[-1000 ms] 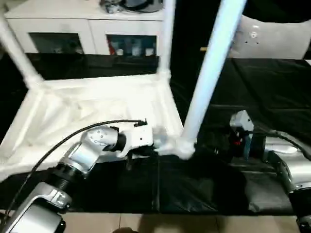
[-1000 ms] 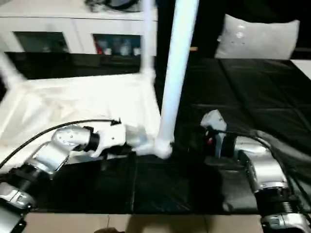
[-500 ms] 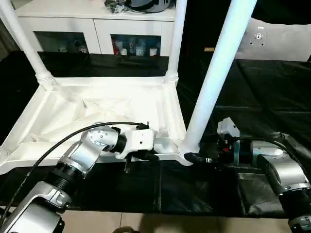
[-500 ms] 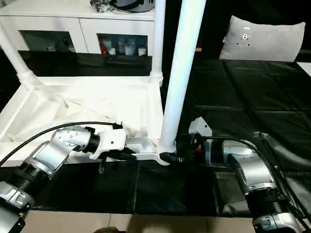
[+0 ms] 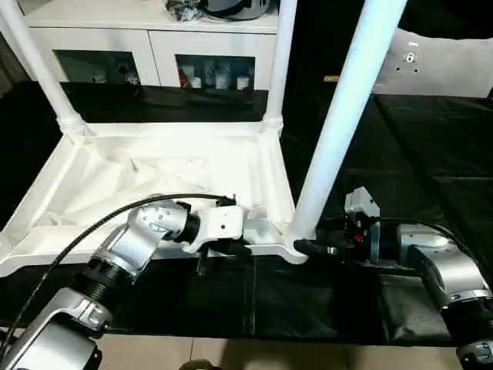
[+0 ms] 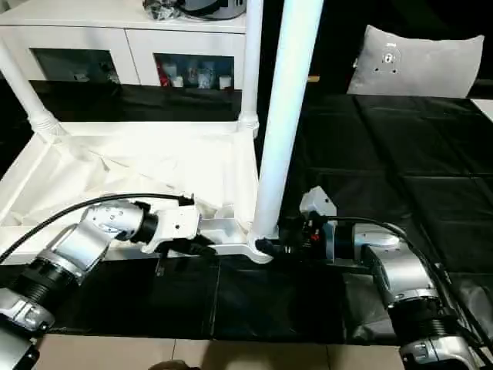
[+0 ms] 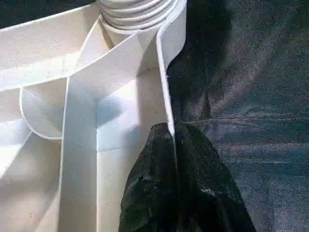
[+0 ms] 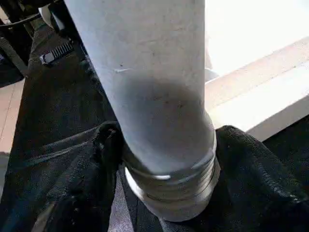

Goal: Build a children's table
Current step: Rotate leg to tighten

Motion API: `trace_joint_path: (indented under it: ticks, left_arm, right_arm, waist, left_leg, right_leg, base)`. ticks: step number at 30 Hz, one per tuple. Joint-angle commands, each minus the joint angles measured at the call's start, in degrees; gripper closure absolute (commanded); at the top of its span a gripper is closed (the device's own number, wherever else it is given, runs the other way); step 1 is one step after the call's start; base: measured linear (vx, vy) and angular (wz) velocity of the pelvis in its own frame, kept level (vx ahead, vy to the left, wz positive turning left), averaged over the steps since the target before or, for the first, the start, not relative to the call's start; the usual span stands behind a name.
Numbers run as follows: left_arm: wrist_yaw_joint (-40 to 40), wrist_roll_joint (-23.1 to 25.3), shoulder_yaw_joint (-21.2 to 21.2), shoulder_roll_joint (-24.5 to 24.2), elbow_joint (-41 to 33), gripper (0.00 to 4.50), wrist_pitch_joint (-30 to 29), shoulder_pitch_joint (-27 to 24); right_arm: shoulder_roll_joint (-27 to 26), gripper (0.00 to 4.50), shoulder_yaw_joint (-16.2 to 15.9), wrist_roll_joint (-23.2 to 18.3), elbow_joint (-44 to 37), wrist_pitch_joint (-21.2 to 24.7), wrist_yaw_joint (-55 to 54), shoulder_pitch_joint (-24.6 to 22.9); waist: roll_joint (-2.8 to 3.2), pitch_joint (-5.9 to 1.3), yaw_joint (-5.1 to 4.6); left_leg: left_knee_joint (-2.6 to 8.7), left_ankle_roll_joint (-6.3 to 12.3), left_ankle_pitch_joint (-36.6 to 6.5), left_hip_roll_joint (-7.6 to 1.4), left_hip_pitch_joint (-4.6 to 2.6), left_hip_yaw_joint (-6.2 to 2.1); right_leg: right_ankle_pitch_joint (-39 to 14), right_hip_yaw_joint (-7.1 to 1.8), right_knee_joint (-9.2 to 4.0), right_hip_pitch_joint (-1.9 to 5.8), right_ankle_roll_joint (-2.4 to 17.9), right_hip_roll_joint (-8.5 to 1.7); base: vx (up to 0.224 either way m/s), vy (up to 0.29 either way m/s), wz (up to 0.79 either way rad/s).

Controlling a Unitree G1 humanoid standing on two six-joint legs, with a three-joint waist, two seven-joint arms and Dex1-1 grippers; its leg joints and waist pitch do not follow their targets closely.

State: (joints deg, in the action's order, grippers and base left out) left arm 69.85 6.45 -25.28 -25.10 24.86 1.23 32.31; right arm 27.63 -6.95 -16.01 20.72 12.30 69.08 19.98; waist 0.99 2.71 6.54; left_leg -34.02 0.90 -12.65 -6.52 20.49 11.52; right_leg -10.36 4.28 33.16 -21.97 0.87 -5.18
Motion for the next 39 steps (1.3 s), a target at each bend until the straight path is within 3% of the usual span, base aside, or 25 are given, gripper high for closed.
trace_joint_path:
  ticks: [1,2,3,6,8,10,12,13,15,17,20,30,36,39]
  left_arm:
    - [1.15,1.35,-2.51,0.57,0.78,4.50,-3.73,-1.73]
    - [-0.89,0.50,-1.08,1.64,0.42,4.50,-6.67,-1.89]
    - [-0.89,0.50,-1.08,1.64,0.42,4.50,-6.67,-1.89]
    - [-5.97,-0.89,1.79,4.39,-0.26,4.50,-12.66,-2.11]
    - [-7.83,-1.29,2.69,5.48,-0.54,4.50,-14.71,-2.21]
    - [-17.25,-2.23,6.57,11.04,-1.01,4.50,-21.91,-2.10]
    - [-20.47,-2.38,7.77,12.89,-1.15,4.50,-24.04,-1.99]
    - [-26.42,-2.11,9.37,16.60,-1.08,4.50,-26.28,-1.57]
    - [-28.48,-1.77,9.62,18.41,-1.20,4.50,-27.22,-1.42]
    - [-28.97,-1.38,9.31,19.18,-1.32,4.50,-27.26,-1.37]
    - [-28.10,-0.77,8.30,18.94,-1.40,4.50,-26.47,-1.32]
    - [-24.86,1.49,6.12,13.03,-1.32,4.50,-23.18,-1.54]
    - [-16.54,2.15,2.90,7.34,-0.58,4.50,-18.58,-1.31]
    - [-11.50,2.28,0.96,4.84,-0.47,4.50,-15.09,-1.39]
  right_arm:
    - [-1.72,1.72,0.05,-1.29,-1.76,0.97,-1.30,-0.97]
    - [-3.03,1.72,0.45,-0.86,-1.87,1.46,-4.34,-1.22]
    - [-3.03,1.73,0.45,-0.86,-1.87,1.46,-4.34,-1.22]
    - [-6.24,1.73,1.40,1.10,-0.55,1.78,-12.43,-1.05]
    - [-7.43,1.74,1.82,2.01,0.42,1.60,-15.59,-0.79]
    - [-12.02,1.75,4.59,3.78,4.82,2.23,-27.85,1.28]
    - [-13.30,1.75,5.52,4.42,6.12,2.54,-31.69,1.97]
    - [-15.01,1.75,6.47,5.52,8.11,1.87,-36.54,2.98]
    - [-15.87,1.75,7.16,5.26,8.47,1.68,-37.85,3.13]
    - [-16.21,1.21,7.48,4.66,8.02,1.43,-37.47,2.95]
    - [-16.23,0.90,8.05,3.51,6.26,1.88,-36.39,2.15]
    - [-11.00,0.04,8.39,2.26,2.93,-2.42,-27.73,-0.11]
    - [-3.83,0.04,7.53,0.68,1.30,-2.56,-16.03,-0.24]
    - [-1.26,0.04,6.35,-0.49,-0.49,-1.22,-10.32,-0.19]
  waist:
    - [-0.19,-2.94,-0.23]
    - [0.09,-2.87,-0.30]
    - [-0.07,-2.77,-0.54]
    - [-0.14,-2.38,-1.09]
    - [-0.13,-2.20,-1.81]
    - [-0.04,-2.14,-2.60]
    - [-0.22,-2.16,-3.18]
    - [-0.27,-2.21,-3.63]
    - [-0.27,-2.40,-3.86]
    - [-0.62,-2.42,-3.83]
    - [-0.37,-2.50,-3.34]
    - [-0.32,-2.61,-3.30]
    - [-0.51,-2.77,-3.27]
    - [-0.29,-2.98,-2.94]
  left_leg:
    - [4.97,0.75,-11.44,-7.85,-0.71,-3.19]
    - [4.99,0.43,-11.93,-7.77,-0.73,-3.24]
    - [5.09,0.25,-12.45,-7.78,-0.75,-3.12]
    - [5.35,-1.90,-17.32,-7.66,-1.03,-3.62]
    - [5.43,-3.20,-20.91,-7.46,-1.30,-4.18]
    - [5.67,-4.21,-21.91,-7.59,-1.15,-4.20]
    - [5.57,-4.65,-23.28,-7.29,-1.13,-4.49]
    - [5.48,-4.20,-23.17,-7.27,-0.96,-4.44]
    - [5.30,-3.64,-22.51,-7.22,-1.06,-4.23]
    - [5.14,-1.24,-19.40,-6.98,-0.61,-3.80]
    - [4.97,1.06,-15.72,-6.98,-0.41,-3.64]
    - [5.11,1.75,-14.81,-7.19,-0.09,-3.65]
    - [4.76,3.77,-12.09,-7.14,-0.01,-3.45]
    - [4.47,5.47,-9.40,-7.27,-0.03,-3.36]
  right_leg:
    - [-10.21,-3.67,-2.90,2.05,15.84,-6.02]
    - [-10.77,-3.67,-2.90,1.99,15.91,-5.99]
    - [-11.31,-3.76,-3.11,1.95,15.79,-5.92]
    - [-20.59,-3.95,-4.00,1.65,13.84,-6.37]
    - [-26.97,-3.82,-4.74,1.28,11.43,-6.30]
    - [-26.25,-3.91,-4.46,1.11,11.39,-6.07]
    - [-27.64,-3.68,-4.80,1.07,10.71,-6.11]
    - [-27.57,-3.73,-4.89,1.12,10.48,-6.18]
    - [-25.27,-3.84,-5.04,0.89,10.83,-6.00]
    - [-21.97,-3.99,-5.03,1.22,11.35,-5.95]
    - [-21.17,-4.00,-5.04,1.50,11.56,-6.08]
    - [-17.90,-3.81,-4.48,1.86,12.48,-5.88]
    - [-14.16,-3.67,-4.03,2.01,13.77,-5.80]
    - [-10.33,-3.55,-3.52,2.10,14.75,-5.74]
  base:
    - [0.000,0.000,0.00]
    - [0.000,0.000,0.00]
    - [0.000,0.000,0.00]
    - [0.000,0.000,0.00]
    - [0.000,0.000,0.00]
    - [0.000,0.000,0.00]
    - [0.000,0.000,0.00]
    - [0.000,0.000,0.00]
    - [0.000,0.000,0.00]
    - [0.000,0.000,0.00]
    - [0.000,0.000,0.00]
    - [0.000,0.000,0.00]
    - [0.000,0.000,0.00]
    - [0.000,0.000,0.00]
